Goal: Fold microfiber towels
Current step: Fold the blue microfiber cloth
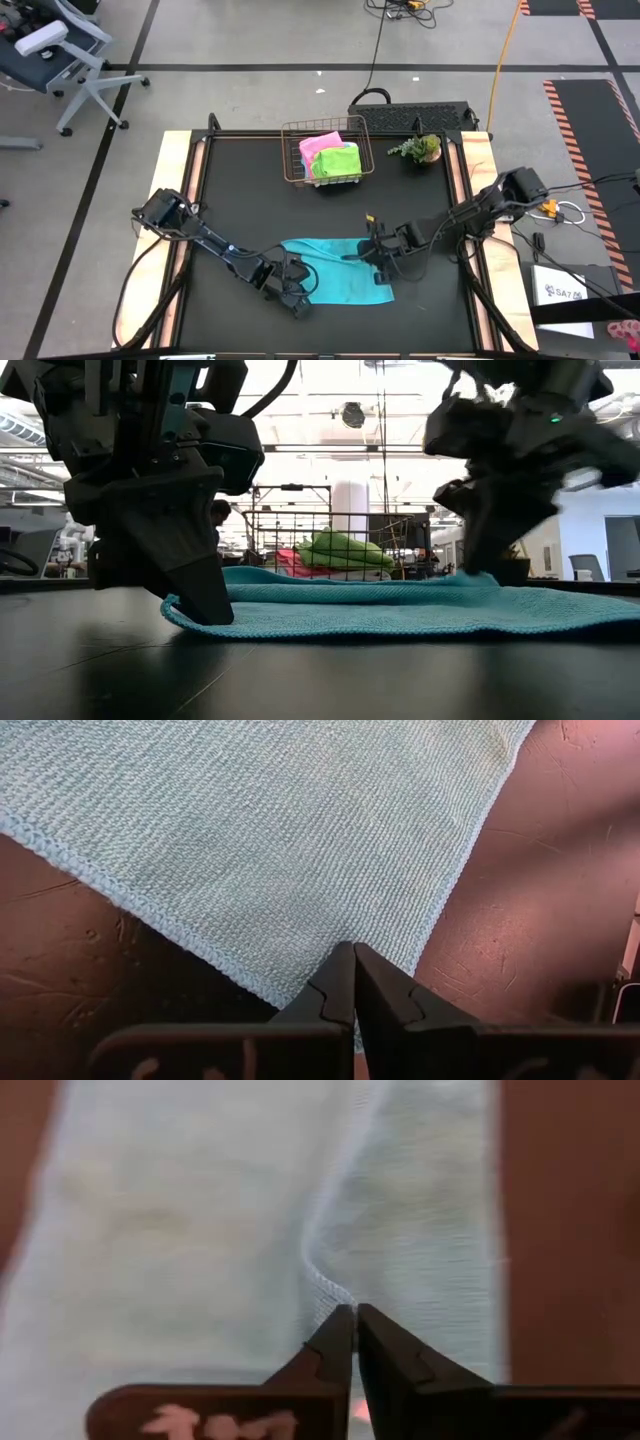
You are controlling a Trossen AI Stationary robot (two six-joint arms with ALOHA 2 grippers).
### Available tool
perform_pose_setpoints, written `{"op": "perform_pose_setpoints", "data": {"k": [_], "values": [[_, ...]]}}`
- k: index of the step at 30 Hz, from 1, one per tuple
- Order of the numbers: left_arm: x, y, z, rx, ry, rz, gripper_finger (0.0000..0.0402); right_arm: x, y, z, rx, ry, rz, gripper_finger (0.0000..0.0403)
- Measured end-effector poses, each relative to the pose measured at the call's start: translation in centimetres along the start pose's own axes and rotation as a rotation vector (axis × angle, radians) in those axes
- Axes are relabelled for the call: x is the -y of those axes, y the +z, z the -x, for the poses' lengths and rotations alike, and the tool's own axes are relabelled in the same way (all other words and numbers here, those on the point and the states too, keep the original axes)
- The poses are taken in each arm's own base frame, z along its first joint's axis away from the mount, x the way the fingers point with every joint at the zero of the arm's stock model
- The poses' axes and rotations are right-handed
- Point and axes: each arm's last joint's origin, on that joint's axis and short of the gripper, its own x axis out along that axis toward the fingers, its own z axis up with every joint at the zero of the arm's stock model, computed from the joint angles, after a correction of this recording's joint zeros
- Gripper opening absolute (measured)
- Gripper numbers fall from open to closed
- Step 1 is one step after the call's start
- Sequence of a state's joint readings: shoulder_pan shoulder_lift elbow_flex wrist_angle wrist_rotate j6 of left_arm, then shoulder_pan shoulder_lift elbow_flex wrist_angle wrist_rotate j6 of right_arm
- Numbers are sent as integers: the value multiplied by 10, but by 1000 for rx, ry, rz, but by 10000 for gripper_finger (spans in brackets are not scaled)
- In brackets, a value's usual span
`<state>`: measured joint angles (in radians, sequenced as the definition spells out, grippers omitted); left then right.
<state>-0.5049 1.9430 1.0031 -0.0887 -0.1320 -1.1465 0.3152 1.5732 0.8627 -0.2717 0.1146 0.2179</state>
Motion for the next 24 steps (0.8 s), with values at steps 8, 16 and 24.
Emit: {"op": "perform_pose_setpoints", "data": {"k": [8, 16, 24], "values": [[0, 0, 0, -15, -7, 8, 8, 38, 1, 3, -39, -192, 32, 3], [1, -1, 0, -20, -20, 6, 6, 77, -12, 5, -216, -375, 71, 1], [1, -1, 0, -23, -22, 8, 5, 104, -14, 7, -244, -407, 41, 4]]}}
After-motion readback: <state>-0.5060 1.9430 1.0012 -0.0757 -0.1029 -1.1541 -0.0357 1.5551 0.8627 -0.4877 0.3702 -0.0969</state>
